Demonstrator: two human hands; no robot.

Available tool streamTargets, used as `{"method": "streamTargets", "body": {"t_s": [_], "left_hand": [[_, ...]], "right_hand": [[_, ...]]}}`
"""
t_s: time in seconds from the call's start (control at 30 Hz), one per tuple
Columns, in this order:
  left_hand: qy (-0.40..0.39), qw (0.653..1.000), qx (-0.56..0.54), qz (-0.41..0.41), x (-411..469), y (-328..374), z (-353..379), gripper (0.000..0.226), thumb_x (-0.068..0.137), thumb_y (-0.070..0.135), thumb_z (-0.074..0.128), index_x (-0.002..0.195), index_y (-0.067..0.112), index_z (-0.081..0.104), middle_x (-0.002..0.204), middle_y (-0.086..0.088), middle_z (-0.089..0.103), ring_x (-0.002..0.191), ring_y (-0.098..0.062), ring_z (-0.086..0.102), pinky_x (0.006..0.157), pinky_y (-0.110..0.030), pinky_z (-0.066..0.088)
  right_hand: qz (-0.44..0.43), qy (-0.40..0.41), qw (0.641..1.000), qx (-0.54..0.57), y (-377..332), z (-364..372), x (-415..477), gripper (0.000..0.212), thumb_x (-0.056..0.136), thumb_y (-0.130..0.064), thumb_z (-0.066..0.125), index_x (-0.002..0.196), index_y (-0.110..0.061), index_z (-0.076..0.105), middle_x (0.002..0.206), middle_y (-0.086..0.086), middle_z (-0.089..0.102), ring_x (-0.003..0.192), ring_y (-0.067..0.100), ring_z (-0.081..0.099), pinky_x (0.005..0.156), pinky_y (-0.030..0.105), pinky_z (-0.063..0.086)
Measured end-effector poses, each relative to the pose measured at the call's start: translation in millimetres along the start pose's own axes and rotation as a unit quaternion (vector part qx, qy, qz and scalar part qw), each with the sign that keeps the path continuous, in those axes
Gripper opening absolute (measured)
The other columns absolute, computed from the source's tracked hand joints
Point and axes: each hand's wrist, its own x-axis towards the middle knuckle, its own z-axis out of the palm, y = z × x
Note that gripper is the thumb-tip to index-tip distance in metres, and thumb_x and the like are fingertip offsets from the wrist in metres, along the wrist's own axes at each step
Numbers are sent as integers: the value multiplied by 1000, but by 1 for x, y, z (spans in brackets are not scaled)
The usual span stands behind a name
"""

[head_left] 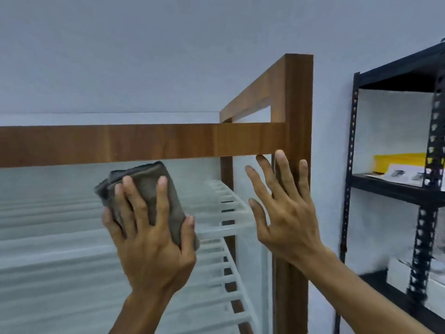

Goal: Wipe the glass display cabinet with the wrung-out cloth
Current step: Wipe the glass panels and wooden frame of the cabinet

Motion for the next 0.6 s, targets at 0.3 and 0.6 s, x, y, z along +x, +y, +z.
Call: {"method": "streamTargets", "body": {"t_s": [0.3,0.6], "left_hand": [[-3,995,-83,45,-14,145,45,71,98,31,46,161,6,21,170,-21,15,160,-34,7,128,-58,11],[12,998,-41,35,-5,149,49,72,102,42,40,160,5,20,169,-26,13,160,-39,7,129,-57,10]], "right_hand": [[7,29,964,264,51,1,-7,66,96,-17,50,156,0,30,168,21,15,159,34,6,127,58,13],[42,62,878,472,50,12,-12,65,100,-9,41,157,1,14,170,5,7,160,27,2,129,47,12]]}}
